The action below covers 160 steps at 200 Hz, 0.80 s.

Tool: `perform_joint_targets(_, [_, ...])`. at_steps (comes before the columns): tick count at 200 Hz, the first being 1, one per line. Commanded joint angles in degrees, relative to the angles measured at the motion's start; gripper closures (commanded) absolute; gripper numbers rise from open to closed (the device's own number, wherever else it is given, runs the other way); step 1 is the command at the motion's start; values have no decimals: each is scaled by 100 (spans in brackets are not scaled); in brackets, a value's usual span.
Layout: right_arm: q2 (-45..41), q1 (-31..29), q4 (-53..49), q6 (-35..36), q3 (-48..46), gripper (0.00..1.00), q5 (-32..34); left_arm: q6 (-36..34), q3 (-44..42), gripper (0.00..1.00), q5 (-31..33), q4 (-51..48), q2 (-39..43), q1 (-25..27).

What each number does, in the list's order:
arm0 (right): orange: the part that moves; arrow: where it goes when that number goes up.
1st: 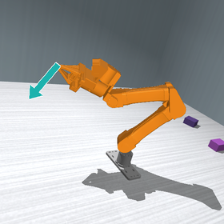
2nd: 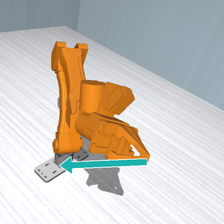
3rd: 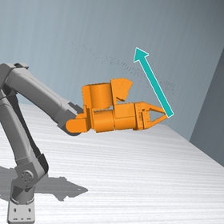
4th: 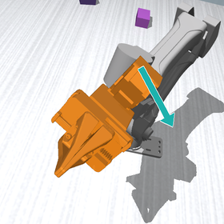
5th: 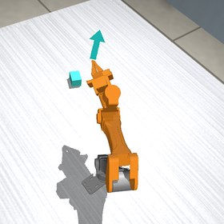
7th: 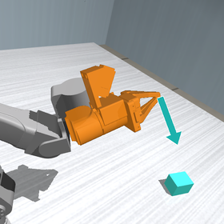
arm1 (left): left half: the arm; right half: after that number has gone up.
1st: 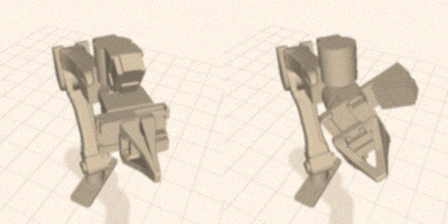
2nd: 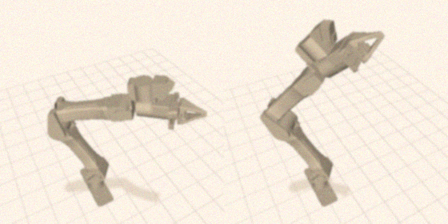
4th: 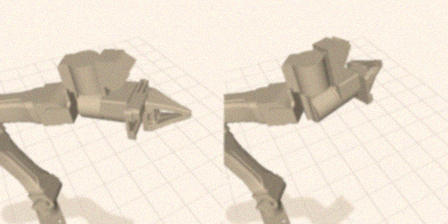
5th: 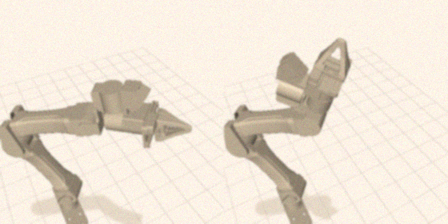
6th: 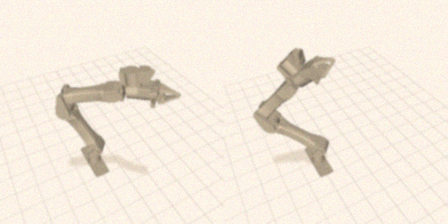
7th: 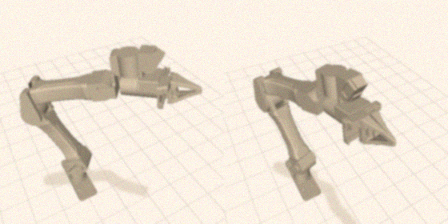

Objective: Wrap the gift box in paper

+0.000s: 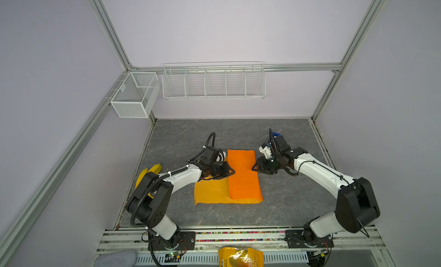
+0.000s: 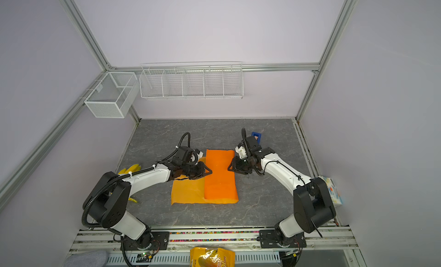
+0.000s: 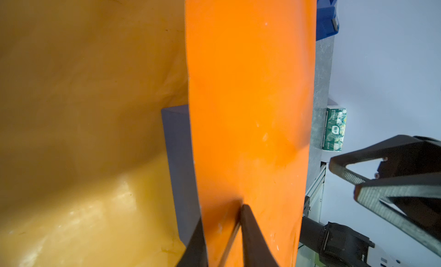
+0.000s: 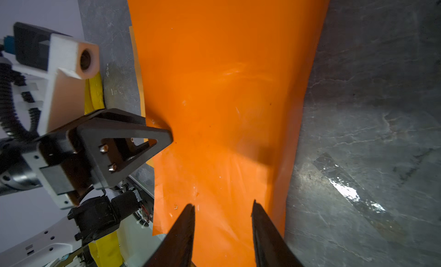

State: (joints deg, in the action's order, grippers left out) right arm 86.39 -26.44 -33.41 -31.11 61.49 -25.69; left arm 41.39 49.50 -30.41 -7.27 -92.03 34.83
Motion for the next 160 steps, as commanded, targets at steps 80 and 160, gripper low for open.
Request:
perform_joint_targets(80, [848, -507, 1108, -376, 96, 72, -958, -76, -45, 81, 70, -108, -359, 25])
perform_joint_targets(160, [1117, -469, 832, -265, -199, 76, -516, -349, 184, 76, 405, -798, 246, -126])
